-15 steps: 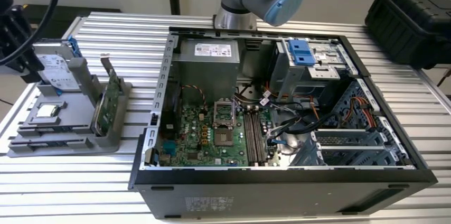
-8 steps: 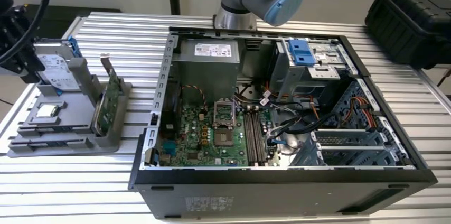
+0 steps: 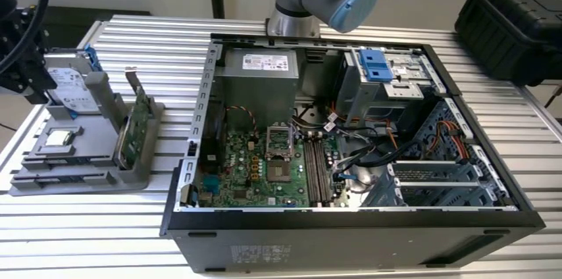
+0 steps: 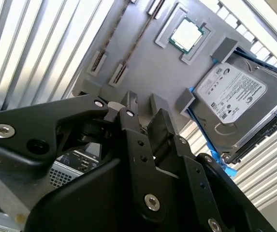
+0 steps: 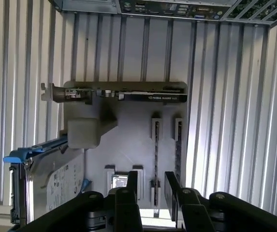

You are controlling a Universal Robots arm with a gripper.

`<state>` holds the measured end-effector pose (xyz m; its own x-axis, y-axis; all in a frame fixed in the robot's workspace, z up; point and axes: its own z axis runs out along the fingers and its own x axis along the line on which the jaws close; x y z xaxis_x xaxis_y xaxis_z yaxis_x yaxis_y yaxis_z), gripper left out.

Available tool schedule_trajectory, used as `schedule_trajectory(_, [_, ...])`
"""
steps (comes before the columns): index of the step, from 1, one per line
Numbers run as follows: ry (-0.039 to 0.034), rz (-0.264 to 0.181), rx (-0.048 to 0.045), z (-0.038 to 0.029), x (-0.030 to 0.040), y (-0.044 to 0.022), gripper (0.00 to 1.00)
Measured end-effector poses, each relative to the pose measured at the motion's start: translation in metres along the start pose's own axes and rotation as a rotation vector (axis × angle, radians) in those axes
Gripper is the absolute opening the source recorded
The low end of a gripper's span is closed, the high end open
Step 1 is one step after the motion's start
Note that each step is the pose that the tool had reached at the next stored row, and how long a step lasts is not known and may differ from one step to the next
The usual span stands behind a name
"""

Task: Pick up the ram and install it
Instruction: 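Pick up the ram and move it above insertion slot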

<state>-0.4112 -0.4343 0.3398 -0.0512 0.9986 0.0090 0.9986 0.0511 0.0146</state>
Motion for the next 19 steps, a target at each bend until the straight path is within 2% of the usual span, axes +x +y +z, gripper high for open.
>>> schedule_trajectory(8, [-0.0001, 0.001, 0.0, 0.0005, 0.0, 0.0, 1.0])
schedule_trajectory(19, [-0.007, 0.01, 0.0033, 0.0085, -0.0001, -0.0001, 1.0])
